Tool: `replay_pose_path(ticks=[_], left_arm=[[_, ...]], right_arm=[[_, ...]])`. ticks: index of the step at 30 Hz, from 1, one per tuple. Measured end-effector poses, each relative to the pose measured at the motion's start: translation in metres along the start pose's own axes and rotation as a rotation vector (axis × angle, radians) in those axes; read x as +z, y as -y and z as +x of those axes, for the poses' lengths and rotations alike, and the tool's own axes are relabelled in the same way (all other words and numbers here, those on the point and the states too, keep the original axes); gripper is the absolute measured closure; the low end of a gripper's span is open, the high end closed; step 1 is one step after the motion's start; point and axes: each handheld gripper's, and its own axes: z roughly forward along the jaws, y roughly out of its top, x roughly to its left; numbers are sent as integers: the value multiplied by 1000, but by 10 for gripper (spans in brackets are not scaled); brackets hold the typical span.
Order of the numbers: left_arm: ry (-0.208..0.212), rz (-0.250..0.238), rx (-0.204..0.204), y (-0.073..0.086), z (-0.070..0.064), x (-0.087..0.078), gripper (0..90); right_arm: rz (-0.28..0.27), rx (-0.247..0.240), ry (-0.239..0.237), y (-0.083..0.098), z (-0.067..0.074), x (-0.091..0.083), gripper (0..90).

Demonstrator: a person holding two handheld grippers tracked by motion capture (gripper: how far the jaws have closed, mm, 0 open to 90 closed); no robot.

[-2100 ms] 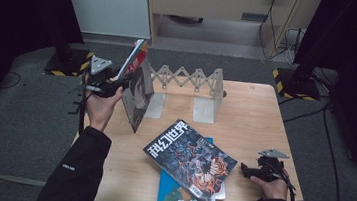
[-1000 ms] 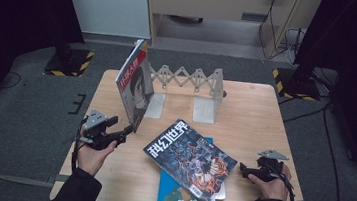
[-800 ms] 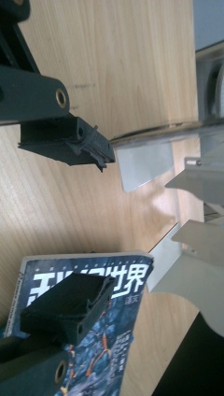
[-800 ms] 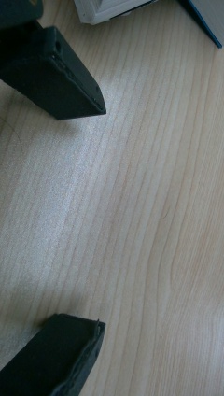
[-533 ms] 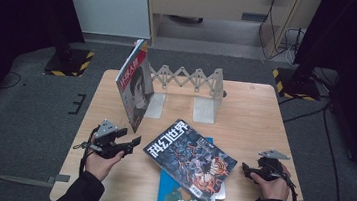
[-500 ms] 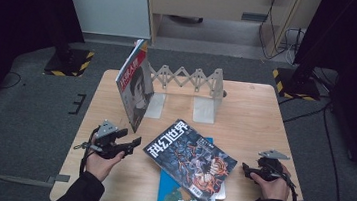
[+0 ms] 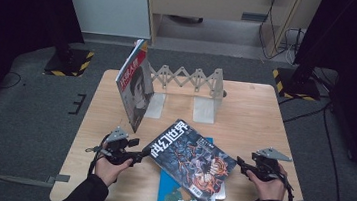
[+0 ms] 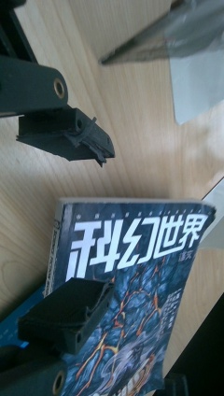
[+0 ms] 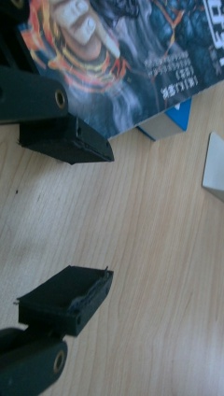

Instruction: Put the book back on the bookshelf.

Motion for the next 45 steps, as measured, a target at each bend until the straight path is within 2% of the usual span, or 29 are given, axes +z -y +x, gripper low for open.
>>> replay_pose_path(ticks=[5,9,14,17,24,28,31,37,40,42,45], left_arm=[[21,22,-12,2,0,7,281],[30,35,-18,3,0,11,280],[42,50,-18,4,0,16,280],[47,65,-13,5,-1,18,280],[82,69,-36,7,0,24,258],[104,68,-48,7,2,27,245],[128,66,-63,8,4,30,240],[182,74,-116,8,5,36,258],[180,76,-121,8,5,36,274],[178,77,-119,8,4,35,283],[180,95,-139,6,4,30,337]], right_arm=[[-43,-11,-18,-5,7,-6,394],[-59,-13,2,-8,5,-9,366],[-120,-4,18,-13,6,-14,353],[-136,-13,-21,-15,12,-13,354],[-80,-53,-129,-11,34,1,356],[-55,-63,-163,-9,41,6,357],[-51,-52,-192,-7,45,9,357],[-22,-75,-196,-5,51,15,357],[-7,-94,-191,-4,52,17,356],[-7,-91,-192,-4,53,18,355],[-15,-76,-191,-3,52,19,354]])
